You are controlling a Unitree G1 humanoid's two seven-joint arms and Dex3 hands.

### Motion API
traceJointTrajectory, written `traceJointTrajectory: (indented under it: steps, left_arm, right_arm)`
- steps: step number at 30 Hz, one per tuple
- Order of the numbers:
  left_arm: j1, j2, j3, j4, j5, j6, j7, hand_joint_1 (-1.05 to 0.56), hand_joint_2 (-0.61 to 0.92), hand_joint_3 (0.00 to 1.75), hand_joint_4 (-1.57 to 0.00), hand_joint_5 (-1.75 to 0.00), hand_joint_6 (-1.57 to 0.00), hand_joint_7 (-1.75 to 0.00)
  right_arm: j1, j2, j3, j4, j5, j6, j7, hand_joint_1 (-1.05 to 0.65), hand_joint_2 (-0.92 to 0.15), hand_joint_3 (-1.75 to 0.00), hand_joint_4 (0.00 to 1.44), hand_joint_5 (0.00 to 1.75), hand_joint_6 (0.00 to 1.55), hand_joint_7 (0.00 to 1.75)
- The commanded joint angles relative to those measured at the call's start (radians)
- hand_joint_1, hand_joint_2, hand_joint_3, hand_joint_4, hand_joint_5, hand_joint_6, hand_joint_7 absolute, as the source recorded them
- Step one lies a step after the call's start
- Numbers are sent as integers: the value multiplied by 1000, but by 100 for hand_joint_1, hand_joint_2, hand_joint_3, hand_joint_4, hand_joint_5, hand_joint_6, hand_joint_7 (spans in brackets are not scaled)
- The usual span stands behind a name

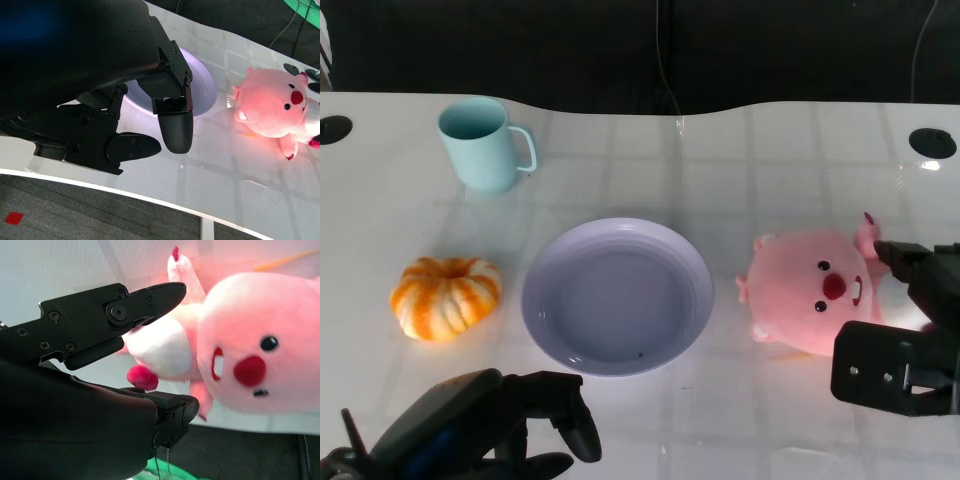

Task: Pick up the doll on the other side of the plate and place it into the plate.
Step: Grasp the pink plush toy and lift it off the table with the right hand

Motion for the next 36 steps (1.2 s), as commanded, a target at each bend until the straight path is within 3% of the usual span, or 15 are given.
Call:
traceJointTrajectory:
  steps: [1, 8, 17, 20, 25, 26, 27, 29, 30, 31, 32, 33, 34, 35, 36]
  left_arm:
    - [-1, 11, 0, -14, 6, 8, -7, -16, 90, 46, -68, -175, -68, -109]
    - [4, 12, -1, -26, 12, 16, -7, -15, 89, 47, -67, -172, -68, -109]
    - [14, 7, -6, -34, 15, 15, -2, -16, 88, 48, -69, -174, -69, -109]
    - [15, 4, -9, -33, 17, 16, 1, -16, 88, 49, -69, -175, -69, -109]
    - [16, 0, -14, -39, 24, 21, 3, -17, 88, 49, -69, -175, -68, -109]
    - [16, -1, -14, -39, 24, 21, 4, -17, 88, 49, -69, -175, -69, -109]
    - [15, 0, -14, -39, 23, 20, 2, -16, 88, 50, -69, -174, -69, -109]
    - [17, 2, -17, -48, 30, 31, -3, -16, 88, 50, -69, -173, -69, -109]
    - [18, 1, -18, -51, 33, 35, -4, -17, 87, 50, -69, -172, -69, -109]
    - [19, 0, -18, -51, 33, 29, -1, -17, 87, 50, -69, -172, -69, -109]
    - [20, 0, -18, -48, 32, 21, 3, -16, 87, 50, -69, -171, -69, -108]
    - [20, -1, -18, -46, 31, 14, 5, -15, 86, 51, -70, -170, -70, -108]
    - [21, -1, -18, -47, 32, 16, 4, -15, 86, 51, -70, -170, -70, -108]
    - [23, -2, -19, -50, 33, 19, 2, -16, 86, 51, -71, -170, -70, -107]
    - [24, -2, -19, -53, 34, 21, 1, -16, 86, 52, -71, -171, -70, -107]
  right_arm:
    - [-39, -10, 13, 83, 18, -16, -33, -65, -92, -1, 5, 25, 17, 2]
    - [-106, 21, 38, 277, 84, -54, -98, -66, -92, -2, 11, 26, 24, 4]
    - [-222, 66, 67, 549, 180, -84, -155, -66, -92, -8, 27, 15, 44, 4]
    - [-244, 89, 63, 625, 207, -123, -267, -61, -92, -9, 38, 14, 55, 6]
    - [-248, 109, 15, 729, 281, -291, -543, -33, -92, -11, 71, 13, 86, 8]
    - [-250, 108, 10, 744, 290, -321, -585, -25, -92, -14, 84, 32, 93, 7]
    - [-254, 103, 12, 756, 292, -349, -623, -18, -92, -15, 84, 78, 102, 6]
    - [-261, 83, 30, 788, 278, -421, -697, -15, -91, -10, 88, 127, 121, 10]
    - [-265, 75, 40, 800, 269, -443, -719, -16, -91, -10, 87, 154, 116, 47]
    - [-268, 70, 48, 806, 263, -452, -728, -17, -91, -12, 87, 164, 100, 93]
    - [-271, 68, 52, 810, 260, -457, -732, -18, -91, -15, 86, 169, 90, 123]
    - [-273, 67, 55, 814, 259, -459, -735, -18, -90, -17, 86, 172, 83, 142]
    - [-272, 67, 55, 808, 258, -461, -744, -18, -90, -17, 85, 173, 81, 148]
    - [-268, 67, 55, 800, 257, -462, -752, -17, -82, -29, 85, 174, 79, 153]
    - [-266, 66, 55, 795, 258, -462, -757, -16, -64, -60, 85, 174, 78, 154]
